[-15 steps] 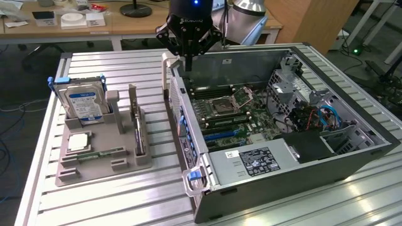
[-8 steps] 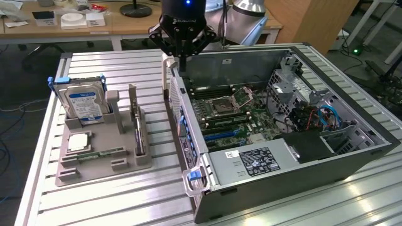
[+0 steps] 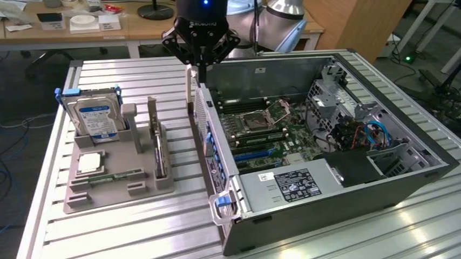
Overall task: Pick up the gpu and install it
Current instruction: 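Reach for the gpu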
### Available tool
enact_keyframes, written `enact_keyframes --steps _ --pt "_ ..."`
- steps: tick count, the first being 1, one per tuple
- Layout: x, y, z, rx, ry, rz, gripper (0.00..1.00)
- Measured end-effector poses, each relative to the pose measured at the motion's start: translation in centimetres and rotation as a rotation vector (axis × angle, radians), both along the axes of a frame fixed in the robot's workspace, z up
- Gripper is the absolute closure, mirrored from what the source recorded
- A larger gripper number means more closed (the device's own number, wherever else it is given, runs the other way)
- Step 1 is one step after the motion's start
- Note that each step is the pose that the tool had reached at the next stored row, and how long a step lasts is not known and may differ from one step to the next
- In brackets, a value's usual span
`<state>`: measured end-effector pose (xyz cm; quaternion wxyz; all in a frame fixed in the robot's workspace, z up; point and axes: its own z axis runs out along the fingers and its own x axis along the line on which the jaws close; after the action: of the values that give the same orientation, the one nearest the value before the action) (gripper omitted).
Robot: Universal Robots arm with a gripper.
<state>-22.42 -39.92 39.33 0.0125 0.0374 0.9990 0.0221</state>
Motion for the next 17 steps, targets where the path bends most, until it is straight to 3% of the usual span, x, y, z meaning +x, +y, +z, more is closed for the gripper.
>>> enact_keyframes --steps 17 --pt "-2.6 -0.04 0.00 0.0000 0.0001 0.000 0.89"
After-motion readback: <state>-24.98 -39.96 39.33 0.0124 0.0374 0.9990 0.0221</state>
